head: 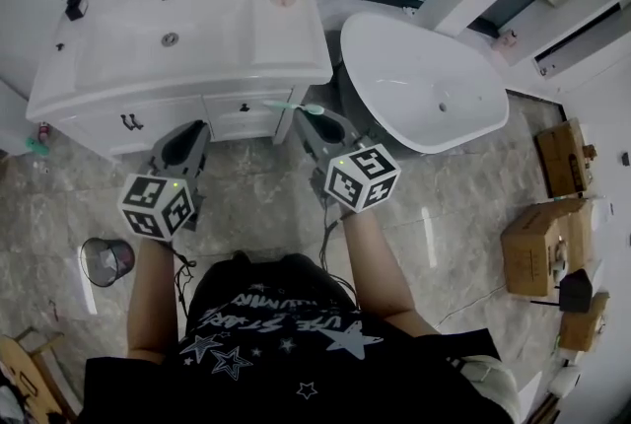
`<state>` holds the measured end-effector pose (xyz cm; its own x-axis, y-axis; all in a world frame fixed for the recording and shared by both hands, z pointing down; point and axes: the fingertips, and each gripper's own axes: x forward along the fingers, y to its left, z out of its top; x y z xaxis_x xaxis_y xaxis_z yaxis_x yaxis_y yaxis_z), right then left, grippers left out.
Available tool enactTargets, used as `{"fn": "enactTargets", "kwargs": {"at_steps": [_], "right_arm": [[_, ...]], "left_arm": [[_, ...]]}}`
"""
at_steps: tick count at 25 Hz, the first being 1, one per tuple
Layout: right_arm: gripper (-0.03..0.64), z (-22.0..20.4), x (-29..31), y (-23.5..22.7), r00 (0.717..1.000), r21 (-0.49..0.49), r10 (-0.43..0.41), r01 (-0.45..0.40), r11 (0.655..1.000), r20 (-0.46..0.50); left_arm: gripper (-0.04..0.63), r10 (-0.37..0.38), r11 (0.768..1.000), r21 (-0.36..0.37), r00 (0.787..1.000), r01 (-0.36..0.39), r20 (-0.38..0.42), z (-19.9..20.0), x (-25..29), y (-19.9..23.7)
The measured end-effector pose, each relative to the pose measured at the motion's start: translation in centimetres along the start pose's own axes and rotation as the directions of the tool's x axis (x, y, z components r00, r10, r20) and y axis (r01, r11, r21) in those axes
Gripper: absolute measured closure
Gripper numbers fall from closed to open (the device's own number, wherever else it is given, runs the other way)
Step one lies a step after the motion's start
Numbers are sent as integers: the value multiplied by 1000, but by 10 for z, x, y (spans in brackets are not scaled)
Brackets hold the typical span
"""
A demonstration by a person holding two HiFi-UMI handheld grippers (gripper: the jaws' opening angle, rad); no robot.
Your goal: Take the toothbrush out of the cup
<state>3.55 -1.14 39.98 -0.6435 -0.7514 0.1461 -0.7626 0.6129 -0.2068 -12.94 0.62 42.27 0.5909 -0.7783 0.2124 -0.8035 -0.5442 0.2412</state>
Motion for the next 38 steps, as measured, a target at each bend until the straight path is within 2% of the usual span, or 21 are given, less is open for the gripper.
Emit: {"fn": "enactTargets", "kwargs": {"at_steps": [6,19,27,33,38], "right_arm": [[594,-4,-45,-7,997,1,71,-71,997,-13],[595,-21,-156,-26,985,16,168,-167,986,-32],[594,-30,-173,-30,985,49,166,-164,985,-41],[594,-39,-188,-25,987,50,147,-144,988,-58],[594,-43,-197,2,990,31,129,-127,991,-57]], "left_arm": [[557,62,998,8,998,-62,17,-1,-5,-50],[557,161,987,-2,987,-161,22,-33,-18,-170],[557,161,987,16,987,-161,-8,-39,-19,-188],[557,145,989,18,989,-145,-2,-44,-27,-198],[557,118,993,18,993,-118,1,-52,-51,-201]]}}
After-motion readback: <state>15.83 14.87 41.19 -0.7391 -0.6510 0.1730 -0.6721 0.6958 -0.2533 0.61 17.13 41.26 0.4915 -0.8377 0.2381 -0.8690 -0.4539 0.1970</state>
